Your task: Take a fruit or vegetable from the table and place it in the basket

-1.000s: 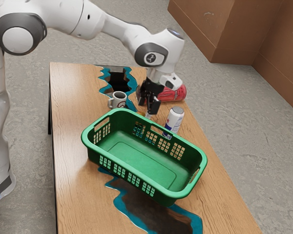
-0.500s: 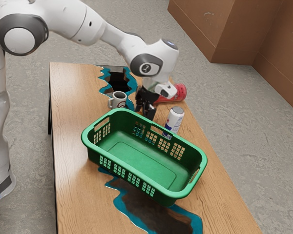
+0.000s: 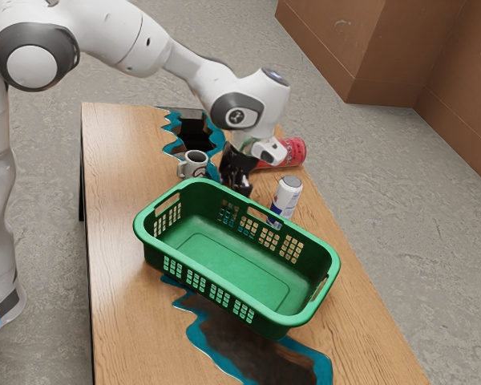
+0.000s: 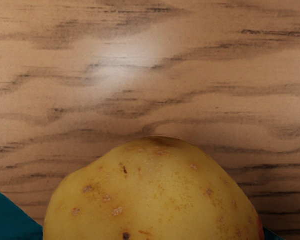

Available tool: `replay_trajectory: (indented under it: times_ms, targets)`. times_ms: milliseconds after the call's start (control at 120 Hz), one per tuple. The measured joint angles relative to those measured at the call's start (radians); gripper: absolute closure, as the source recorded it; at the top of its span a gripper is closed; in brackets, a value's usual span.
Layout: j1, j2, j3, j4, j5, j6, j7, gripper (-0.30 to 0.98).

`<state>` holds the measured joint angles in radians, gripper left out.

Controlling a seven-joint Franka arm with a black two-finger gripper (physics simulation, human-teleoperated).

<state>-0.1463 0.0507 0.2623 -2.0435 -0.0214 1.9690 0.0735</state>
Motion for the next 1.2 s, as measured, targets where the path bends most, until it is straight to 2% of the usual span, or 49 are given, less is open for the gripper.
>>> replay_trajectory:
  times_ms: [300, 600, 675, 858, 1042, 1200]
  targets:
    - [0.008, -0.095, -0.031, 0.016, 0.077, -0.009, -0.040, 0.35]
    - [0.014, -0.134, -0.036, 0.193, 0.106, -0.247, -0.072, 0.35]
    - [0.032, -0.157, -0.092, 0.208, 0.105, -0.306, -0.080, 0.35]
    - [0.005, -0.195, -0.226, 0.207, 0.074, -0.399, -0.096, 0.35]
    - [0.001, -0.174, -0.366, 0.198, 0.062, -0.379, -0.107, 0.35]
    - [0.002, -0.147, -0.422, 0.183, 0.060, -0.340, -0.115, 0.36]
